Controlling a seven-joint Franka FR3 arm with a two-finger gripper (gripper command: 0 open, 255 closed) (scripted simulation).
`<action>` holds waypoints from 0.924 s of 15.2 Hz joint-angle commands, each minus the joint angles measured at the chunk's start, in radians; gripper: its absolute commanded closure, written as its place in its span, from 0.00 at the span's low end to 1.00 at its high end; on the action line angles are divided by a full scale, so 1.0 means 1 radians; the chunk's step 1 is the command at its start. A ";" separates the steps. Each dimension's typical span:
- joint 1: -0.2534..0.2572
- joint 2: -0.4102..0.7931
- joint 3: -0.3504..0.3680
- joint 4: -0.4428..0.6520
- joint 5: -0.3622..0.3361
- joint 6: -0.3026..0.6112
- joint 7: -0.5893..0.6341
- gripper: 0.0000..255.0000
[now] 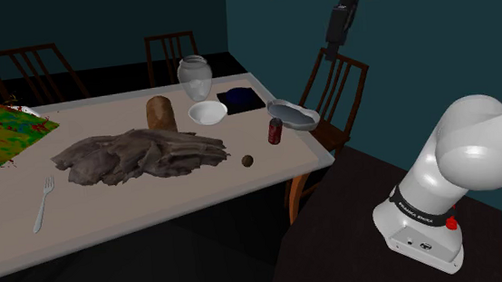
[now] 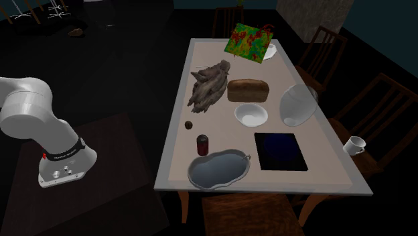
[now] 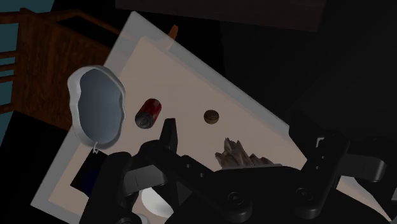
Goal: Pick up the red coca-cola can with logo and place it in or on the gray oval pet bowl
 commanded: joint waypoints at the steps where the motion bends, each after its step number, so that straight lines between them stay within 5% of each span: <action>1: 0.000 0.000 0.000 0.000 0.000 0.000 0.000 0.00; 14: -0.049 0.295 -0.116 -0.140 -0.054 0.431 -0.110 0.00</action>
